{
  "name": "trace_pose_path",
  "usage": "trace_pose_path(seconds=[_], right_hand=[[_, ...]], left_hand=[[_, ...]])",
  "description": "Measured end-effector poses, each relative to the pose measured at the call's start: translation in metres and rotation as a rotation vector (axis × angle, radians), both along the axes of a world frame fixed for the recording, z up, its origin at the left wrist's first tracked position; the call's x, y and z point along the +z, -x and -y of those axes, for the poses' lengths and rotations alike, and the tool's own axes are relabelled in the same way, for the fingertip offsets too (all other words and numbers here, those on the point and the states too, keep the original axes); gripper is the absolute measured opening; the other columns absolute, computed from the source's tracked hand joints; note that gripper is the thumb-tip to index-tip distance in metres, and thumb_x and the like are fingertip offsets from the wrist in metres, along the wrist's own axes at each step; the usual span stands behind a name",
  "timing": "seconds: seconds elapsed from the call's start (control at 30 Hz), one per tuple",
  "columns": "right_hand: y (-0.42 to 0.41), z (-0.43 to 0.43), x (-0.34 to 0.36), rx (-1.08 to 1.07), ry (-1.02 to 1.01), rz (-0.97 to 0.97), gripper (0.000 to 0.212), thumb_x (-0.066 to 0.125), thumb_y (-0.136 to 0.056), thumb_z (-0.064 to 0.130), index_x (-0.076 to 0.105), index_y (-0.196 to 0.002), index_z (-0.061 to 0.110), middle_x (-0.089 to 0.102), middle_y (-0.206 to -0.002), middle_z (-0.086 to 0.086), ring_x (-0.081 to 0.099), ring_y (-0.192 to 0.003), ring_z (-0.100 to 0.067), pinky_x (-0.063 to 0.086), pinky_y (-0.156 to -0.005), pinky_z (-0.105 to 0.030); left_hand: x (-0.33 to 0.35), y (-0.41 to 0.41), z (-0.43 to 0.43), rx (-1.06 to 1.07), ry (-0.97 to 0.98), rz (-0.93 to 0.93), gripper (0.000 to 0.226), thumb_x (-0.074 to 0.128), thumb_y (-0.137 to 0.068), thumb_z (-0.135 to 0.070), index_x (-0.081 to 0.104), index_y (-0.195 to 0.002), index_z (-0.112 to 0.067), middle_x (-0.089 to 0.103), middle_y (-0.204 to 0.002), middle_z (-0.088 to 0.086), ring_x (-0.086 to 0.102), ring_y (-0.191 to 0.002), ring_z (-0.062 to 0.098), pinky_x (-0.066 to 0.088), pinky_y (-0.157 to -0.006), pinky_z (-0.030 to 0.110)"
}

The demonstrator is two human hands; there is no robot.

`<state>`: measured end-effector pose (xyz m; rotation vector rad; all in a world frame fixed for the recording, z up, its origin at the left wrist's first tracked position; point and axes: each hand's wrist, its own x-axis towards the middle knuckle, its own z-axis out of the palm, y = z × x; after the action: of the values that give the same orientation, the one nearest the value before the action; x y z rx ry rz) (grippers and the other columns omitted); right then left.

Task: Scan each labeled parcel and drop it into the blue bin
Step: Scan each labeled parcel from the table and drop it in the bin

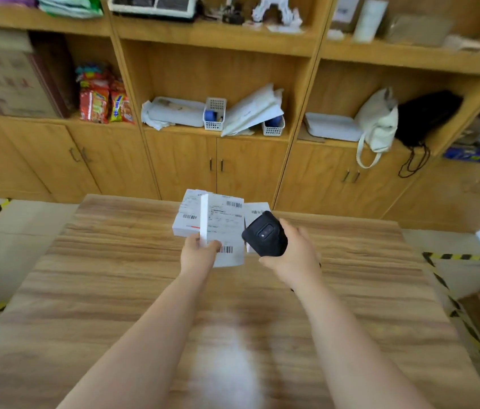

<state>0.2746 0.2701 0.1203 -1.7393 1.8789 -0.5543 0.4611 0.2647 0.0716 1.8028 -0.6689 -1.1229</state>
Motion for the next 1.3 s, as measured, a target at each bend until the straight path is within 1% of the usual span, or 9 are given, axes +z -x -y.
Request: trace_pose_path(seconds=[0.17,0.3,0.37,0.53,0.7,0.83,0.97,1.13,1.3], right_hand=[[0.034,0.000,0.085,0.037,0.250,-0.216,0.091,0.076,-0.074,0.037,0.029,-0.151,0.034,0.042,-0.135,0.001,0.038,-0.124,-0.026,0.031,-0.100,-0.044],[0.064,-0.007,0.146,0.009,0.412,-0.306,0.089,0.076,-0.074,0.037,0.030,-0.150,0.032,0.042,-0.135,0.001,0.037,-0.124,-0.026,0.029,-0.099,-0.045],[0.075,-0.011,0.162,-0.005,0.458,-0.354,0.088,0.076,-0.074,0.037,0.032,-0.150,0.031,0.042,-0.135,0.001,0.037,-0.125,-0.026,0.028,-0.099,-0.044],[0.094,-0.023,0.187,-0.059,0.520,-0.382,0.091,0.077,-0.078,0.035,0.026,-0.153,0.029,0.038,-0.139,-0.001,0.034,-0.128,-0.026,0.028,-0.102,-0.046],[0.113,-0.030,0.212,-0.132,0.589,-0.401,0.090,0.078,-0.079,0.033,0.025,-0.153,0.028,0.038,-0.141,-0.003,0.034,-0.129,-0.027,0.030,-0.103,-0.046],[0.126,-0.033,0.231,-0.169,0.650,-0.435,0.090,0.078,-0.080,0.034,0.025,-0.153,0.027,0.038,-0.141,-0.004,0.035,-0.129,-0.027,0.030,-0.105,-0.046],[0.134,-0.035,0.237,-0.193,0.656,-0.462,0.089,0.076,-0.081,0.036,0.025,-0.153,0.027,0.039,-0.141,-0.004,0.036,-0.129,-0.027,0.031,-0.105,-0.047],[0.144,-0.036,0.238,-0.199,0.652,-0.464,0.087,0.075,-0.082,0.040,0.026,-0.152,0.027,0.040,-0.142,-0.004,0.037,-0.130,-0.027,0.032,-0.107,-0.050],[0.157,-0.037,0.239,-0.217,0.631,-0.476,0.087,0.075,-0.082,0.041,0.025,-0.152,0.027,0.039,-0.142,-0.004,0.036,-0.130,-0.026,0.032,-0.106,-0.048]], left_hand=[[0.111,0.025,-0.003,-0.101,0.318,-0.027,0.031,0.071,-0.087,-0.008,0.055,-0.113,-0.018,0.069,-0.097,-0.007,0.067,-0.085,0.010,0.051,-0.064,0.022],[0.165,0.048,-0.005,-0.160,0.452,-0.016,0.041,0.076,-0.084,-0.009,0.050,-0.112,-0.024,0.069,-0.110,-0.002,0.067,-0.098,0.019,0.057,-0.083,0.036],[0.180,0.059,-0.008,-0.156,0.498,-0.006,0.043,0.078,-0.084,-0.012,0.049,-0.113,-0.025,0.069,-0.111,-0.003,0.067,-0.100,0.019,0.057,-0.080,0.035],[0.204,0.078,-0.012,-0.171,0.585,0.033,0.046,0.079,-0.084,-0.013,0.050,-0.118,-0.024,0.069,-0.109,-0.003,0.067,-0.088,0.012,0.056,-0.069,0.026],[0.227,0.095,-0.009,-0.225,0.648,0.098,0.048,0.079,-0.084,-0.017,0.051,-0.122,-0.023,0.068,-0.106,-0.007,0.064,-0.083,0.003,0.054,-0.065,0.022],[0.244,0.110,-0.005,-0.256,0.697,0.132,0.044,0.079,-0.084,-0.016,0.049,-0.115,-0.025,0.064,-0.102,-0.010,0.063,-0.087,0.008,0.052,-0.065,0.020],[0.249,0.119,-0.004,-0.266,0.721,0.131,0.043,0.079,-0.084,-0.016,0.050,-0.113,-0.027,0.065,-0.108,-0.006,0.065,-0.097,0.014,0.054,-0.071,0.024],[0.255,0.127,0.000,-0.261,0.720,0.119,0.045,0.079,-0.084,-0.018,0.048,-0.115,-0.028,0.067,-0.116,-0.003,0.064,-0.098,0.016,0.057,-0.073,0.029],[0.256,0.139,0.006,-0.270,0.704,0.081,0.047,0.079,-0.084,-0.018,0.048,-0.117,-0.027,0.067,-0.123,0.003,0.067,-0.106,0.022,0.059,-0.088,0.041]])
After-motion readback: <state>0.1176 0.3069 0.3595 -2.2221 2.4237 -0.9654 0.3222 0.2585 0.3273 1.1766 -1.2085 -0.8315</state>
